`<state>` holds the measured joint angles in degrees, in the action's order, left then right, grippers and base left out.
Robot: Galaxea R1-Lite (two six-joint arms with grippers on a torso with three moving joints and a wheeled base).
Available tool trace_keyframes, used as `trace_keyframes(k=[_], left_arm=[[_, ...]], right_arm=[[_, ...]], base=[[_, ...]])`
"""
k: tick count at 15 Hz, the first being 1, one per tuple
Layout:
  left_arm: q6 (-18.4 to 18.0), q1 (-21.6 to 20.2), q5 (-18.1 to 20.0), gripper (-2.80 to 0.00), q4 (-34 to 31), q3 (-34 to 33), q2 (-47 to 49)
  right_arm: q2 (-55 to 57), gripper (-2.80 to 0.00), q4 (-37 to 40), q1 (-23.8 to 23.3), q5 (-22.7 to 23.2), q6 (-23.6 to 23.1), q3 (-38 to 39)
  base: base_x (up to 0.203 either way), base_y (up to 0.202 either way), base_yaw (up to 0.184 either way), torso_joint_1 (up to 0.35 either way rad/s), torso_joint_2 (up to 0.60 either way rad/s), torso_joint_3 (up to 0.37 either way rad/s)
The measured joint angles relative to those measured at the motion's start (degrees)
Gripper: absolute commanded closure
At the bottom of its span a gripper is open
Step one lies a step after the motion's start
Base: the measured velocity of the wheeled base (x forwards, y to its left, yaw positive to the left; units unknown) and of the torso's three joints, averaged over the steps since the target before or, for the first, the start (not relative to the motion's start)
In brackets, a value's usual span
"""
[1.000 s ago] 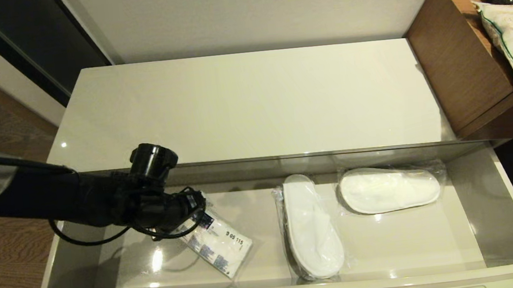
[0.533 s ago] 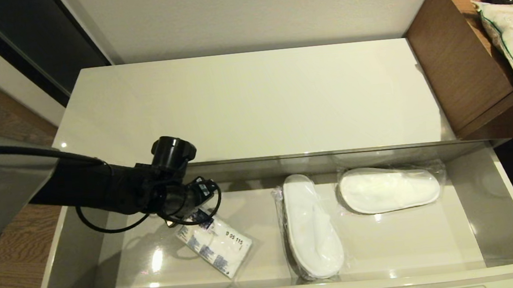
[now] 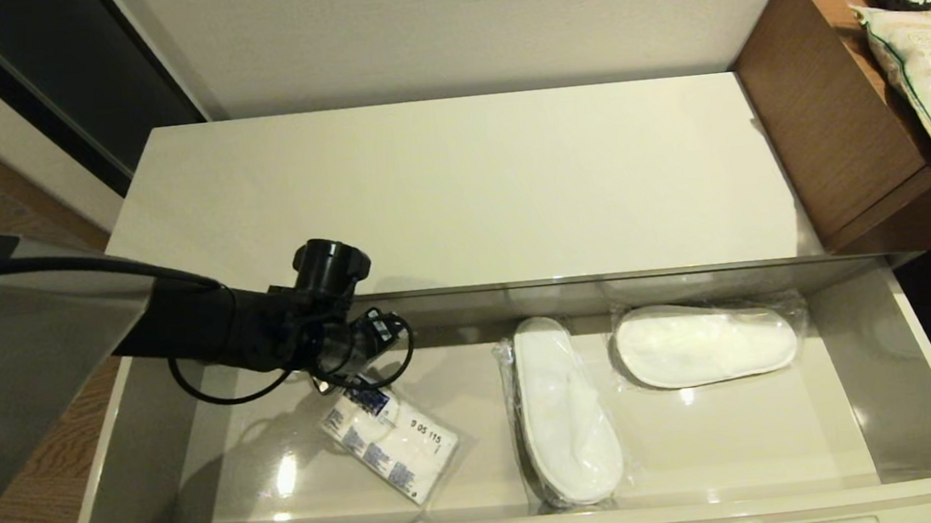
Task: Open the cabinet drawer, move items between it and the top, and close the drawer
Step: Take out the tissue from the drawer
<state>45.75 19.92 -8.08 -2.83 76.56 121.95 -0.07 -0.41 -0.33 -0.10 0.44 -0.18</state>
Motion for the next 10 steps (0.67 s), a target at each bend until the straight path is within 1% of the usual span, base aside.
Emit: trace_keyframes(k=[2, 5, 7, 10], left_arm=[[-0.3, -1.2, 0.0, -2.8, 0.3, 1.6, 1.3], [-0.2, -1.4, -0.1, -2.8, -0.3, 2.8, 3.0], [0.0, -1.4, -0.2, -2.8, -0.2, 2.9, 3.8], [0.1, -1.4, -0.1, -2.8, 0.1, 1.3, 3.9]], right_arm=[[0.0, 0.0, 0.0, 0.0, 0.0, 0.0, 0.0], [0.0, 0.0, 0.0, 0.0, 0.0, 0.0, 0.0], [0.0, 0.0, 0.0, 0.0, 0.0, 0.0, 0.0], [0.0, 0.0, 0.0, 0.0, 0.0, 0.0, 0.0]], base=[[0.0, 0.0, 0.0, 0.0, 0.0, 0.0], [0.0, 0.0, 0.0, 0.0, 0.0, 0.0], [0.0, 0.0, 0.0, 0.0, 0.0, 0.0], [0.0, 0.0, 0.0, 0.0, 0.0, 0.0]])
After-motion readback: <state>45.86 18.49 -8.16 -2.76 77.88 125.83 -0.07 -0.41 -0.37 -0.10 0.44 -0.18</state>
